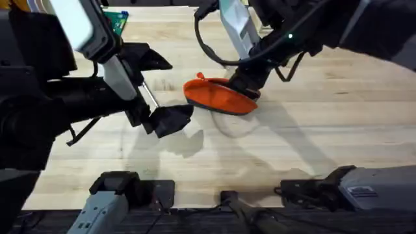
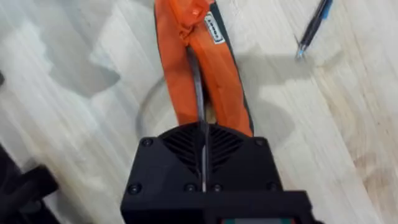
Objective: Unzip the bag, pick up the pens from the table one at a time and place them inside, then zip the bag closed.
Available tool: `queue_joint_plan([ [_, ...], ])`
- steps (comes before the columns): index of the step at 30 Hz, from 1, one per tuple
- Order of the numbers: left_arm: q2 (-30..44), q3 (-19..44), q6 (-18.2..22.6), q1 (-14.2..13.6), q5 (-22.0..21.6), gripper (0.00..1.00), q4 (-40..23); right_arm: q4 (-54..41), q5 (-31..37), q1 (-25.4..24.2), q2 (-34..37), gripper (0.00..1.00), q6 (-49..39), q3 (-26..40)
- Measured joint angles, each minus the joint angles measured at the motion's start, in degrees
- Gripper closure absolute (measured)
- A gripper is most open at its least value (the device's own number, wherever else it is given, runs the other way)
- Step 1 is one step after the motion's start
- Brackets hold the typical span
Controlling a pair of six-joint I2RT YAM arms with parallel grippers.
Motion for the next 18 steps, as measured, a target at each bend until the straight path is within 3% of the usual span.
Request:
queue_joint_plan([
  [8, 0.0, 0.0, 0.0, 0.0, -0.02, 0.007, -0.06, 6.6, -0.02, 0.0, -0.01, 0.968, -0.67, -1.58],
  [18, 0.0, 0.0, 0.0, 0.0, -0.02, 0.007, -0.05, 4.0, -0.22, 0.07, 0.31, 0.968, -1.44, -2.94],
])
